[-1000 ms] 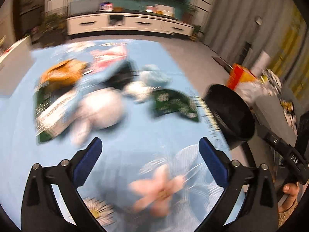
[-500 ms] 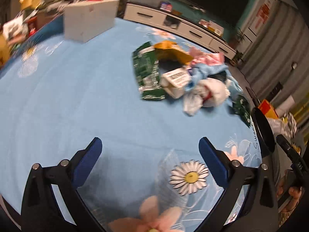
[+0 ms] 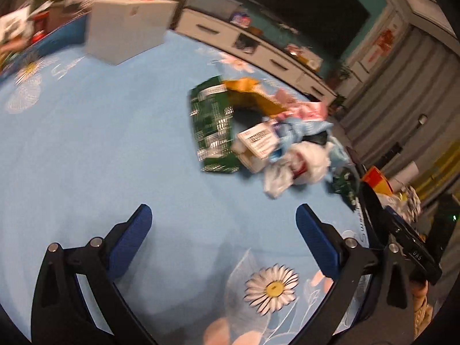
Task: Collect trash
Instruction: 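Move both tools back over the trash pile on the table, then grasp the white plastic bag with the right tool while the left tool grasps the blue mesh wrapper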
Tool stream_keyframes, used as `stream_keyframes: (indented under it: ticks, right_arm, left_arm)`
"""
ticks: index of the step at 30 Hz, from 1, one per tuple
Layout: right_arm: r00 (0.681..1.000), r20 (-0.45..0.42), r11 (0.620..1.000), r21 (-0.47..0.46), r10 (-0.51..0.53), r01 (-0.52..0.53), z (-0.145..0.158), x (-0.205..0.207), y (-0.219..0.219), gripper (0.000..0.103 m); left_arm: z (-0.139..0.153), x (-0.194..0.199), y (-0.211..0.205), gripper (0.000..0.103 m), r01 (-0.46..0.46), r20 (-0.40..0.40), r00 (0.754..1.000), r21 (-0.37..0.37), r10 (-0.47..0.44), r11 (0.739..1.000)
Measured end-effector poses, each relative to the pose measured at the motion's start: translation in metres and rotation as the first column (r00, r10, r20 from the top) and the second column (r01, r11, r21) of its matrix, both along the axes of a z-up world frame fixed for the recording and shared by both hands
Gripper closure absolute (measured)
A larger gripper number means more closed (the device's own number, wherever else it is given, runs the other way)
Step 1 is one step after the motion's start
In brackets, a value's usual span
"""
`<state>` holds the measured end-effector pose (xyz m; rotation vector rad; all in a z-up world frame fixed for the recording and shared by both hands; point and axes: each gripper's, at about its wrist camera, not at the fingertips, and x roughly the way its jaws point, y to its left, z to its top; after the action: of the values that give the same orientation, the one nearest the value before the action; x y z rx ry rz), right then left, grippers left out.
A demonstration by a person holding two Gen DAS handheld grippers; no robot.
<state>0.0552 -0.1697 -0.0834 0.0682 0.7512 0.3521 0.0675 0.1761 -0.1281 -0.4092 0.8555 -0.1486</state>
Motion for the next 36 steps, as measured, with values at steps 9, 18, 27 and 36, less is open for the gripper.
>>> stream_keyframes:
  ticks: [9,18,27,36]
  right_arm:
    - [0.985,0.0,0.981,0.087,0.173,-0.172,-0.004,0.031,0.052,0.01]
    - [0.975,-0.079,0.978,0.046,0.206,-0.203,-0.035,0.088,0.093,0.041]
    - [0.982,-0.043,0.982,0.067,0.181,-0.178,-0.025,0.062,0.066,0.091]
    - [0.998,0.063,0.986,0.165,0.01,-0.02,0.017,0.019,-0.025,0.091]
  left_arm:
    - [0.016,0.04,-0.03,0.003,0.141,0.104,0.983,0.109,-0.152,0.984]
    - [0.01,0.056,-0.026,0.003,0.174,0.093,0.979,0.107,-0.184,0.979]
    - [0.006,0.067,-0.037,0.003,0.206,0.087,0.973,0.085,-0.214,0.975]
    - [0.018,0.09,-0.091,0.004,0.313,0.112,0.938,0.131,-0.328,0.941]
